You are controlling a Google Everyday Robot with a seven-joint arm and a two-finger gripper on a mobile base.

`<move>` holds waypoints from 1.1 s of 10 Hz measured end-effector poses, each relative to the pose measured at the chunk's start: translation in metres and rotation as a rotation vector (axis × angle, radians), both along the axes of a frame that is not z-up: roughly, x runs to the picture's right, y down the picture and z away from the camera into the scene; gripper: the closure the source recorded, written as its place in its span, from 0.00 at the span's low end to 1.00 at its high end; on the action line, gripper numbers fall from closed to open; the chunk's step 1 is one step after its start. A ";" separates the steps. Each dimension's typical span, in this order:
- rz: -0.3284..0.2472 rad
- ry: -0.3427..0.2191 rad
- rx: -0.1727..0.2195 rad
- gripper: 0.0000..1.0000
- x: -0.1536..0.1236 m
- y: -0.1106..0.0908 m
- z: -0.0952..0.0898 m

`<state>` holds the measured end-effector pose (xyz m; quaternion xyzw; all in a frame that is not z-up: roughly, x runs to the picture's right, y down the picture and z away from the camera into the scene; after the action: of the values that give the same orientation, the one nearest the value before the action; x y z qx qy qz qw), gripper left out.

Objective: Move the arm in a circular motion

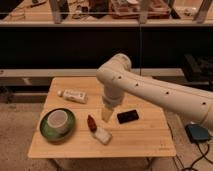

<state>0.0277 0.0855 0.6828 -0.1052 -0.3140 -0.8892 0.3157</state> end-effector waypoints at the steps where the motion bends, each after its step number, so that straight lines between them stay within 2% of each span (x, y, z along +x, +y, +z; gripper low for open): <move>1: -0.005 -0.005 0.007 0.20 -0.010 -0.012 0.012; 3: -0.014 -0.020 0.015 0.20 -0.039 -0.044 0.049; 6: -0.004 -0.036 0.031 0.20 -0.060 -0.091 0.102; 9: 0.053 -0.001 0.039 0.20 -0.043 -0.118 0.133; 11: 0.080 0.033 0.037 0.20 -0.023 -0.121 0.140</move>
<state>0.0045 -0.0359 0.8231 -0.1015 -0.2960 -0.8797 0.3582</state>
